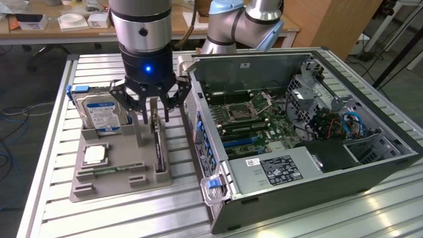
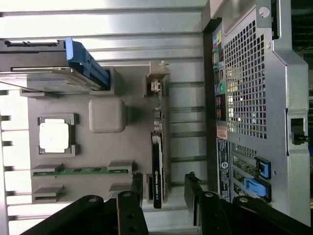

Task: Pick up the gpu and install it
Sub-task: 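Pick up the gpu and move the gpu toward the slot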

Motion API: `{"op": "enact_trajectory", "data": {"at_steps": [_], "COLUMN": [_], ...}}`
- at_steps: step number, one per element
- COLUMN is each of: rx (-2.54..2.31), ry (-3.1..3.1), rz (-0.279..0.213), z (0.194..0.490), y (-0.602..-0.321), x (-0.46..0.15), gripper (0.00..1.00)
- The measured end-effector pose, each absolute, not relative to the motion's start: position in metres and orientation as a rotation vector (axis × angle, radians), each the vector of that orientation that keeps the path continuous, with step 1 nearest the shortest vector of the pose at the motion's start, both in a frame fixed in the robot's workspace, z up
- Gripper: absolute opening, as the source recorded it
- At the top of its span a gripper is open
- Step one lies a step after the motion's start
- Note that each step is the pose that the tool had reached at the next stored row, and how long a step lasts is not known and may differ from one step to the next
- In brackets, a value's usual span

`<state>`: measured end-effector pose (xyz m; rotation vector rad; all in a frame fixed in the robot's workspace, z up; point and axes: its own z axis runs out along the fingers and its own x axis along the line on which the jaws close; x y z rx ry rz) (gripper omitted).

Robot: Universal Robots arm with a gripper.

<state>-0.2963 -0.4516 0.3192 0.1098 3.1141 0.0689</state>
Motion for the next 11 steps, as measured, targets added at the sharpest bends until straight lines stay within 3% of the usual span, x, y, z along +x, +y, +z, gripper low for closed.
{"op": "enact_trajectory", "data": {"at_steps": [11], "rx": [0.11], "ry": [3.114], "rz": [0.069], "z": [0.306], "y": [-0.453], "x": [-0.296], "gripper": [0.47]}}
